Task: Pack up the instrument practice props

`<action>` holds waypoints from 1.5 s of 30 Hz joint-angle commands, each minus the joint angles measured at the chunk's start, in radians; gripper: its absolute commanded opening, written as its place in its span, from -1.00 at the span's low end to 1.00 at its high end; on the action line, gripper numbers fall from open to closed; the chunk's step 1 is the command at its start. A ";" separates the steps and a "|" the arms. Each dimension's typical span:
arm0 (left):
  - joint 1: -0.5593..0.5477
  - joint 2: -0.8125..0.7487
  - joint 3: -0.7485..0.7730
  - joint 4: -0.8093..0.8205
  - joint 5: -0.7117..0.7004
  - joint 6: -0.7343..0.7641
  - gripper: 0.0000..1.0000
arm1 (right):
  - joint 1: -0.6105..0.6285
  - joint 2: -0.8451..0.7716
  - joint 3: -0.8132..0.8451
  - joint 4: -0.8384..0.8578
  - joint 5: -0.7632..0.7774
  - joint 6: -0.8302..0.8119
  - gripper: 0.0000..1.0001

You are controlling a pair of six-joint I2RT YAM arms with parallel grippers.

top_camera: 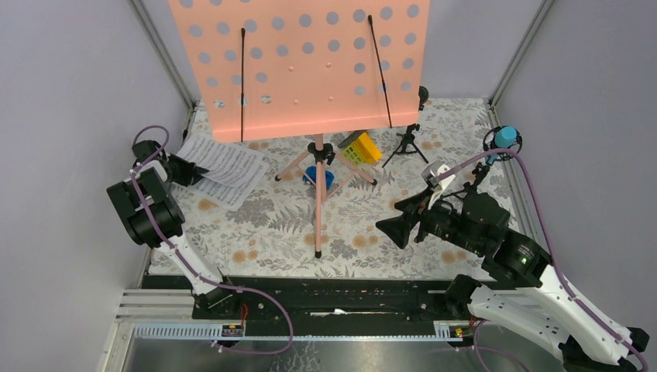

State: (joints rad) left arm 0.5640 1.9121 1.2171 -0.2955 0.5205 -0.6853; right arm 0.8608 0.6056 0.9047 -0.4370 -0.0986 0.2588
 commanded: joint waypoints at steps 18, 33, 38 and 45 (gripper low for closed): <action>0.002 -0.493 -0.111 -0.084 -0.286 0.072 0.85 | 0.004 -0.084 0.025 -0.113 0.139 0.000 0.73; -0.194 -1.072 -0.489 0.201 -0.101 0.011 0.85 | 0.003 -0.187 -0.075 -0.094 0.203 0.057 0.83; -0.293 -1.135 -0.586 0.348 0.065 -0.079 0.85 | 0.004 -0.213 -0.095 -0.093 0.212 0.071 0.84; -0.516 -1.220 -0.777 0.733 0.070 -0.179 0.86 | 0.004 -0.217 -0.132 -0.049 0.173 0.124 0.84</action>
State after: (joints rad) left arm 0.1287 0.7460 0.5323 0.0994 0.5400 -0.7853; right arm 0.8608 0.3931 0.7914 -0.5426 0.0856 0.3431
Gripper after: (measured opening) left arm 0.929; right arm 0.918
